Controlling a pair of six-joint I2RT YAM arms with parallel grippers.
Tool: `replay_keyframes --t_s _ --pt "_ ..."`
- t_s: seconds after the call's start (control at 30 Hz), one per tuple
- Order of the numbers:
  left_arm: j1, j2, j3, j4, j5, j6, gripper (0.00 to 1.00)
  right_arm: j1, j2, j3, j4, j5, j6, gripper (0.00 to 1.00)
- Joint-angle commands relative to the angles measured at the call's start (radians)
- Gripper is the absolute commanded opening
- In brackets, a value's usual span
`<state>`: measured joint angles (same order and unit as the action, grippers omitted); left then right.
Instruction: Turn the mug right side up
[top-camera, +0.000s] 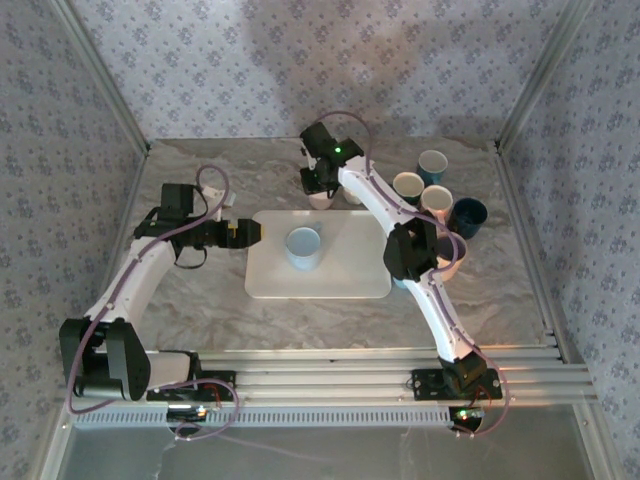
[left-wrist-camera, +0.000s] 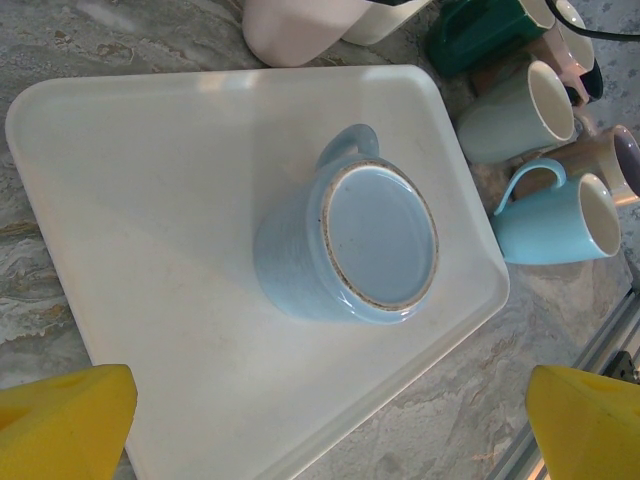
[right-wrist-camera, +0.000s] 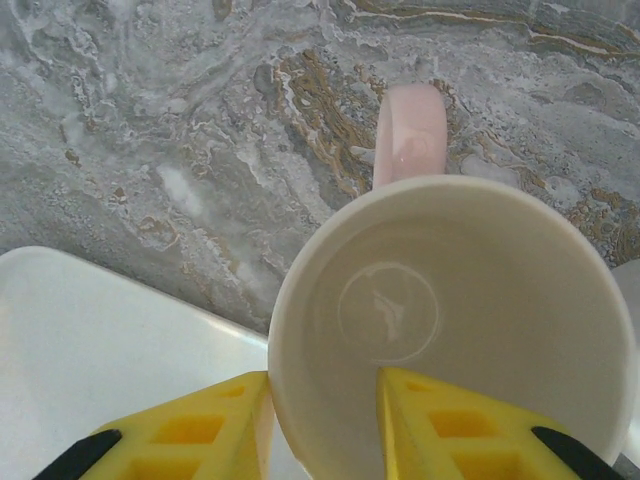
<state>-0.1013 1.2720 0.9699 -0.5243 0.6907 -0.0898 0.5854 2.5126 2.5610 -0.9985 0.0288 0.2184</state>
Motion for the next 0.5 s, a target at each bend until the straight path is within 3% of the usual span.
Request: replay_keyframes --t_s 0.0,0.17,0.37,0.47 --pt "-0.006 -0.002 0.041 -0.016 0.008 0.015 1.00 0.009 -0.013 0.037 0.000 0.017 -0.023 0.35" --pt "-0.007 -0.005 0.035 -0.006 -0.012 -0.004 1.00 0.023 -0.064 0.023 0.012 0.044 -0.040 0.51" --pt "-0.008 -0.001 0.029 0.006 -0.039 -0.012 1.00 0.041 -0.168 -0.029 0.032 0.123 -0.048 0.58" --pt "-0.009 0.010 0.025 0.008 -0.037 -0.028 1.00 0.058 -0.283 -0.152 0.056 0.105 -0.029 0.62"
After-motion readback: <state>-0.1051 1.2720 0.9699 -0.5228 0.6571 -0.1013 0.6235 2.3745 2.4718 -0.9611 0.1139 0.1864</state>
